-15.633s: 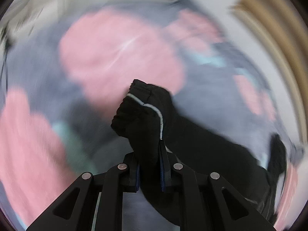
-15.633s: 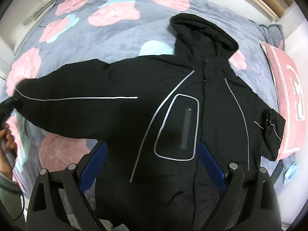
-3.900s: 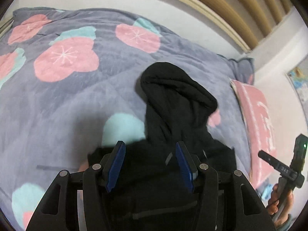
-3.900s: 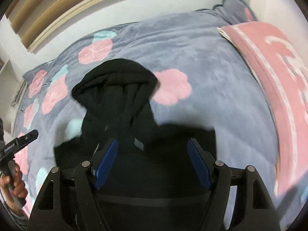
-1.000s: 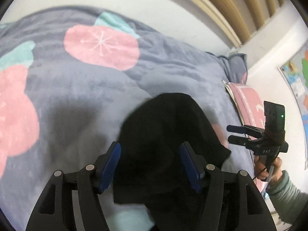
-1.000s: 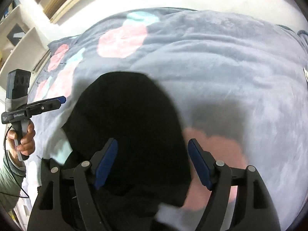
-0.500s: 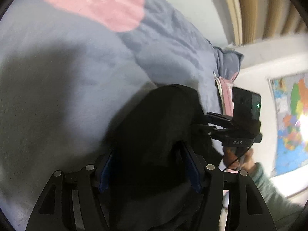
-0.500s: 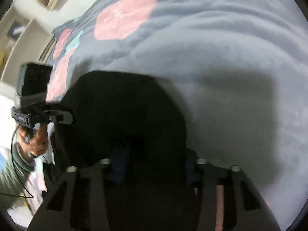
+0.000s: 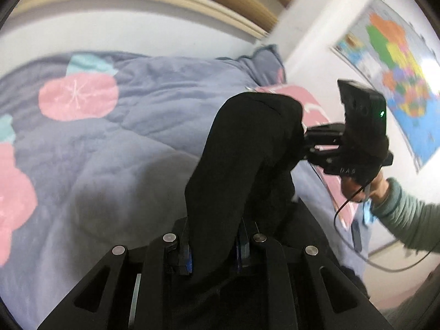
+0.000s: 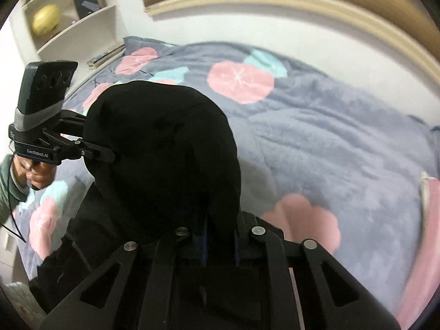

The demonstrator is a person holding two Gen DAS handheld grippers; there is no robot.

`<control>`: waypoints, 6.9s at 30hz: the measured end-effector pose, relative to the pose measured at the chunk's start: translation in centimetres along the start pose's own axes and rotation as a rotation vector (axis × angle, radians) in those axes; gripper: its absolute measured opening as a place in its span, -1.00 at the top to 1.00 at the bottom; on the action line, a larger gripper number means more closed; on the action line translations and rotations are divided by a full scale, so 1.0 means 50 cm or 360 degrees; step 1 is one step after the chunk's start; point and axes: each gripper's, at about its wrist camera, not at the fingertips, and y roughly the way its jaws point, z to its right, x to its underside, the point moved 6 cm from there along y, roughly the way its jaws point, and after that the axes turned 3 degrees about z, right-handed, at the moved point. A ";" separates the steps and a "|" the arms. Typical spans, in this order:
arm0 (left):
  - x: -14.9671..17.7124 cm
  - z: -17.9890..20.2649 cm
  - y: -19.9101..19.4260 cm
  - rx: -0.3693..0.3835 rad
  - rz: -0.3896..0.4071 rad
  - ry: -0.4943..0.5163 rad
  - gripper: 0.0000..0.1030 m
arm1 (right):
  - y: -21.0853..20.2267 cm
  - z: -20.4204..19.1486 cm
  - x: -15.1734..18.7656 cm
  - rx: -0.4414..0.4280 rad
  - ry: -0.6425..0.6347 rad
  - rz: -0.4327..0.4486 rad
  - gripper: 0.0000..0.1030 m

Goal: Fold large clothes

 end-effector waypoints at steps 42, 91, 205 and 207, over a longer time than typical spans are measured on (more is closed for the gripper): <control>0.382 0.178 0.030 0.0035 -0.0452 -0.0556 0.27 | -0.026 -0.219 0.420 0.0087 0.0565 -0.0632 -0.20; 0.880 0.164 -0.453 -0.0523 -0.0205 -0.1288 0.17 | -0.420 -0.316 0.802 0.0363 0.0908 -0.0496 -0.20; 0.397 -0.189 -0.152 -0.0332 0.0074 -0.1540 0.66 | -0.083 0.311 0.393 0.0175 0.1463 -0.0365 0.73; 0.422 -0.208 -0.109 -0.0339 0.0001 -0.1558 0.66 | -0.035 0.305 0.411 0.0204 0.1413 -0.0452 0.73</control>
